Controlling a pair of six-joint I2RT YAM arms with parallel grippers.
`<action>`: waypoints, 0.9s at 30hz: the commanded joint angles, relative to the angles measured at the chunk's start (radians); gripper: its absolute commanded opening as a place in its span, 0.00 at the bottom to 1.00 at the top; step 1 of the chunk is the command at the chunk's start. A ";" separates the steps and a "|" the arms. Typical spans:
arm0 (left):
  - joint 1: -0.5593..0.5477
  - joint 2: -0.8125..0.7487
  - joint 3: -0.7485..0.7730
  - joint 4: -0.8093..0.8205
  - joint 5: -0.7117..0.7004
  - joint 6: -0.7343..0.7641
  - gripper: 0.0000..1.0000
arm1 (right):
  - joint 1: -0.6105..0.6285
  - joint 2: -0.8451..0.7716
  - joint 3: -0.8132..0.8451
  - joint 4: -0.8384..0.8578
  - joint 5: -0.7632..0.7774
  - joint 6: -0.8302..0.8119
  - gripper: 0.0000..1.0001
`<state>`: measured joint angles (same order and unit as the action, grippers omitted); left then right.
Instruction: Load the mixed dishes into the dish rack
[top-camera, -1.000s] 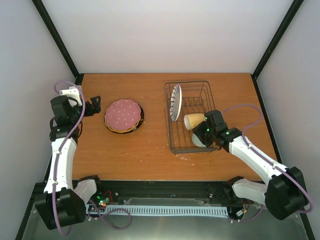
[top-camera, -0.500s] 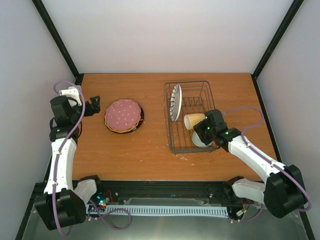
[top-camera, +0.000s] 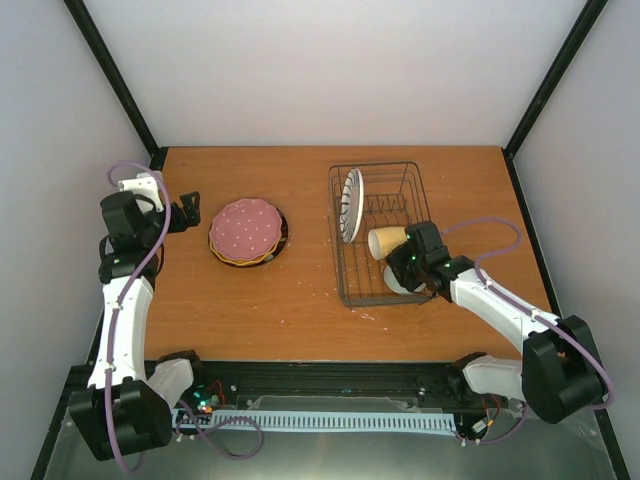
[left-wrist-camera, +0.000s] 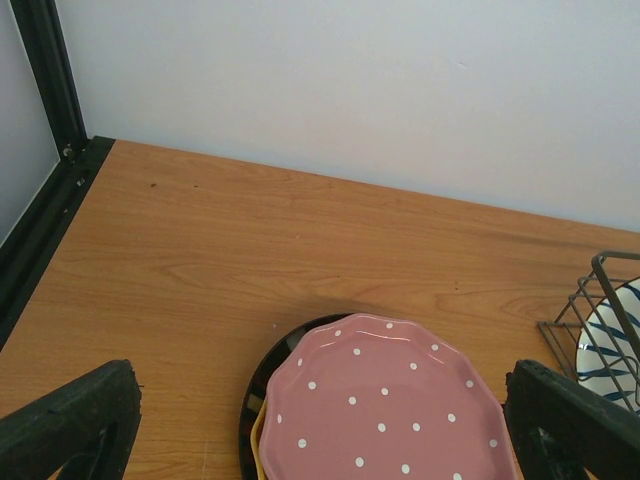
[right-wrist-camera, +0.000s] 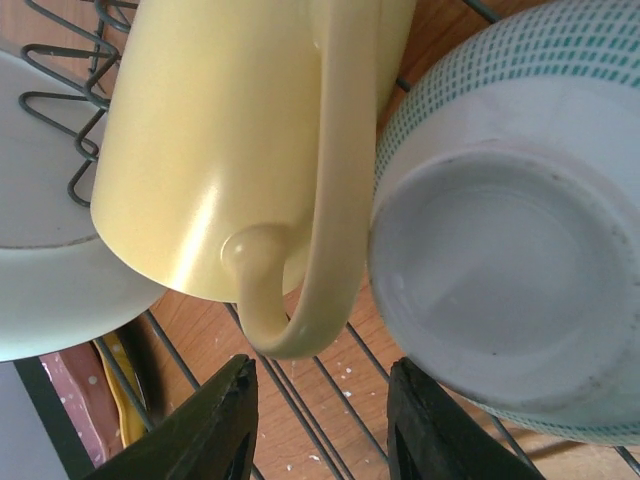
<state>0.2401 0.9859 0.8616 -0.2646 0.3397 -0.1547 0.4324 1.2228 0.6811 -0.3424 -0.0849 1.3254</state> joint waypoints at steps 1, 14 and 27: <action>0.001 -0.019 0.022 -0.003 -0.014 0.021 1.00 | -0.008 0.007 -0.014 0.019 0.045 0.028 0.35; 0.001 -0.018 0.020 0.000 -0.020 0.024 1.00 | -0.009 0.039 -0.019 0.077 0.088 0.035 0.35; 0.001 -0.017 0.019 -0.002 -0.028 0.026 1.00 | -0.008 0.101 -0.005 0.121 0.122 0.008 0.19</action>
<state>0.2401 0.9833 0.8616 -0.2646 0.3206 -0.1532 0.4332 1.2972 0.6704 -0.2314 -0.0399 1.3567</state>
